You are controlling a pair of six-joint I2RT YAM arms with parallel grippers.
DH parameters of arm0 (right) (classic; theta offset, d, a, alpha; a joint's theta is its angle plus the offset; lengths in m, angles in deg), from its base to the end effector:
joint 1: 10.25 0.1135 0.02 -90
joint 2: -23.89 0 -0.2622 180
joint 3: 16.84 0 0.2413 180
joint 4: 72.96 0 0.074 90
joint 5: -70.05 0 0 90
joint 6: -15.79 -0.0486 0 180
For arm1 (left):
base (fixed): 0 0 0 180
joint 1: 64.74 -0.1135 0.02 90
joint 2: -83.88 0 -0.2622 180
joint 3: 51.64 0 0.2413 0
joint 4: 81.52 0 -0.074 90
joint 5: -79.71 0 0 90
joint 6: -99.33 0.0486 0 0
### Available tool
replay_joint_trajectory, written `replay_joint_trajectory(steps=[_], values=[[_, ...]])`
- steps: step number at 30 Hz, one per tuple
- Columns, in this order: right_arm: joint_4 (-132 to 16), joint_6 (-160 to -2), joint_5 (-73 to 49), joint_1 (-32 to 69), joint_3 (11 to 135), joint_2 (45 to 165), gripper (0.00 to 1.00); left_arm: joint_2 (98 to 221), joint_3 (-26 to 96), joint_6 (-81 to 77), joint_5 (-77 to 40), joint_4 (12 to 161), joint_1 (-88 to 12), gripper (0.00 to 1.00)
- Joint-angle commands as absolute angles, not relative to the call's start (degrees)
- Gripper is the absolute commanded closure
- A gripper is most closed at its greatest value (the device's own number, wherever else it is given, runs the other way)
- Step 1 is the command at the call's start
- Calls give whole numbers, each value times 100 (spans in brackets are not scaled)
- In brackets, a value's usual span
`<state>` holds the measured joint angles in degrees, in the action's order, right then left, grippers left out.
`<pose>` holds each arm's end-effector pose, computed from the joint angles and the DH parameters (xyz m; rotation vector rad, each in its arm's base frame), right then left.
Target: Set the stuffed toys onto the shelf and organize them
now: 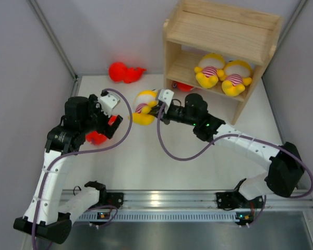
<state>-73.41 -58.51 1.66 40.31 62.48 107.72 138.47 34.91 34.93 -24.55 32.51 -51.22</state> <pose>0.2093 0.2826 0.3468 -1.1598 1.2346 0.7690 0.1656 -0.0521 0.3872 0.8516 1.9712 -0.1467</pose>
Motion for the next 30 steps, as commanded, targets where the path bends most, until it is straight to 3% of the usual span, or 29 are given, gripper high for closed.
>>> replay_joint_trajectory(steps=[1,7,21,30], values=[[-7447,-6085,220,3300,6040,9992,100,13653,3580,3438,-1251,3443,-5129,1],[-7586,-5884,492,2316,6171,9710,100,13565,3386,3526,-563,3443,-5121,1],[-8168,-4952,871,1374,7410,11300,100,13626,3324,3517,-634,3443,-5121,1],[-8299,-4714,888,1102,7516,11898,100,13758,3342,3517,-713,3451,-5121,1]])
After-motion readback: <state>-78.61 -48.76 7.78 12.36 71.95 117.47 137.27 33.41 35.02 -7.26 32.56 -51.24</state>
